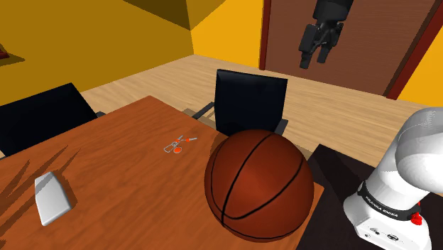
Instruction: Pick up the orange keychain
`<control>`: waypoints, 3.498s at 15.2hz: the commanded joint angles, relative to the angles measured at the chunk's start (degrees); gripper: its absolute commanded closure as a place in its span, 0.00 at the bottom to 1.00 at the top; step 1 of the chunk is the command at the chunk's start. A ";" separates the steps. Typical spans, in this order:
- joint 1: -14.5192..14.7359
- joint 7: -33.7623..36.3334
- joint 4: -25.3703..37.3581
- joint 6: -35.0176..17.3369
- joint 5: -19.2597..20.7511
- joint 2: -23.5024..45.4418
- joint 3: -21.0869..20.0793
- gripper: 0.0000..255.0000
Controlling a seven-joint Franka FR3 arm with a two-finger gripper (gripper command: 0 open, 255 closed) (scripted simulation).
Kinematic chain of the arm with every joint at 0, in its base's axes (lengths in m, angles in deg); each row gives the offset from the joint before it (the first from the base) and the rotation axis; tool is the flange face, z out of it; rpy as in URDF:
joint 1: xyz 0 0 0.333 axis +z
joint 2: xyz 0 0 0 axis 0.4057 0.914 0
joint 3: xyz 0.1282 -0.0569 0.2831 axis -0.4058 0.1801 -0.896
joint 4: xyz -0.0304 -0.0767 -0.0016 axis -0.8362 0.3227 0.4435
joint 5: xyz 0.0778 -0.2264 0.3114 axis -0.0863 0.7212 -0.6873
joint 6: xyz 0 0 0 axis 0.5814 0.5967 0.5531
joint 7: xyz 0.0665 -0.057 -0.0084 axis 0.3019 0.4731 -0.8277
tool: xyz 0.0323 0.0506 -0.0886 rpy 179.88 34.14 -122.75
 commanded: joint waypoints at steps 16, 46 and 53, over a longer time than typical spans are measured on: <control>3.11 15.24 3.46 -18.84 -4.67 22.80 -14.45 0.00; 12.76 41.96 41.18 -29.96 13.82 77.07 -22.55 0.00; 12.87 42.11 40.96 -30.83 14.07 77.74 -22.41 1.00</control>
